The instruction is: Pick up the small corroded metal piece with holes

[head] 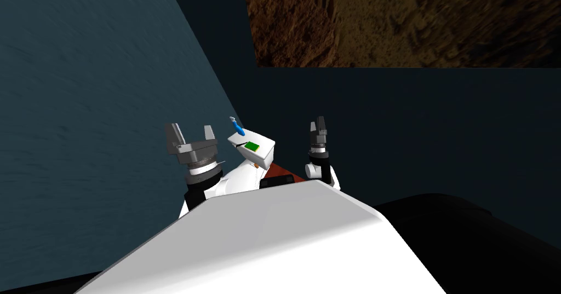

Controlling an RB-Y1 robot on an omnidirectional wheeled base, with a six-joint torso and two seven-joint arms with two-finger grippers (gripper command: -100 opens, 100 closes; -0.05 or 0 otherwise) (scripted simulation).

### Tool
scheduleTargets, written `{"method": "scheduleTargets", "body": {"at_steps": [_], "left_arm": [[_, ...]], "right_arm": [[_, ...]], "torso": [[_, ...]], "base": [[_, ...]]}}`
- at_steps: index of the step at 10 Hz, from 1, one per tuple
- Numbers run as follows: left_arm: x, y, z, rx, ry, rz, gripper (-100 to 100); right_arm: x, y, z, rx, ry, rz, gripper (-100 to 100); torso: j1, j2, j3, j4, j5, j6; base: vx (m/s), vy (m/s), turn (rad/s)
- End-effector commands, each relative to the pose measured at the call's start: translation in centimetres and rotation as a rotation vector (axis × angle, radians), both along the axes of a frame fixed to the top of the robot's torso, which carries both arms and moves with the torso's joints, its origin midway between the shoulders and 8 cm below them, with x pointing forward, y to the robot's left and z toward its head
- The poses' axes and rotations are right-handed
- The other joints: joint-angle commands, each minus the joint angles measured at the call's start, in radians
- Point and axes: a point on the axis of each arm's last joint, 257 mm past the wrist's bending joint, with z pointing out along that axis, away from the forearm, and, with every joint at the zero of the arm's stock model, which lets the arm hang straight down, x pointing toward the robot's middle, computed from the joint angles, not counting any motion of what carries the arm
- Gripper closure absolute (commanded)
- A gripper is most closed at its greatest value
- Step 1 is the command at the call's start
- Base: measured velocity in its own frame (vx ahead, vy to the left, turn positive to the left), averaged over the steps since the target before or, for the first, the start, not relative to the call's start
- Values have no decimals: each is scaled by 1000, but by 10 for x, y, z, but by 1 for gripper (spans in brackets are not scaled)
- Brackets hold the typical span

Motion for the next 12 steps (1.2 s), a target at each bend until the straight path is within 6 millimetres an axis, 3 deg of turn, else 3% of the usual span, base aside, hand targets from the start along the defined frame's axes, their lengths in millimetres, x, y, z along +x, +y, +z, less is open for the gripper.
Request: {"method": "scheduleTargets", "body": {"at_steps": [1, 8, 12], "left_arm": [[7, 0, -11, 18, 28, -12, -100], [38, 20, -73, 15, 170, -17, -100], [54, 42, -118, -13, 267, 0, -100]], "right_arm": [[0, 0, 0, 0, 0, 0, 0], [0, 0, 0, 0, 0, 0, 0], [0, 0, 0, 0, 0, 0, 0]], "torso": [[0, 0, 0, 0, 0, 0], [0, 2, 1, 0, 0, 0], [0, 2, 1, 0, 0, 0]], "base": [[-10, -1, -7], [-26, -2, -9], [-27, 0, -6]]}}
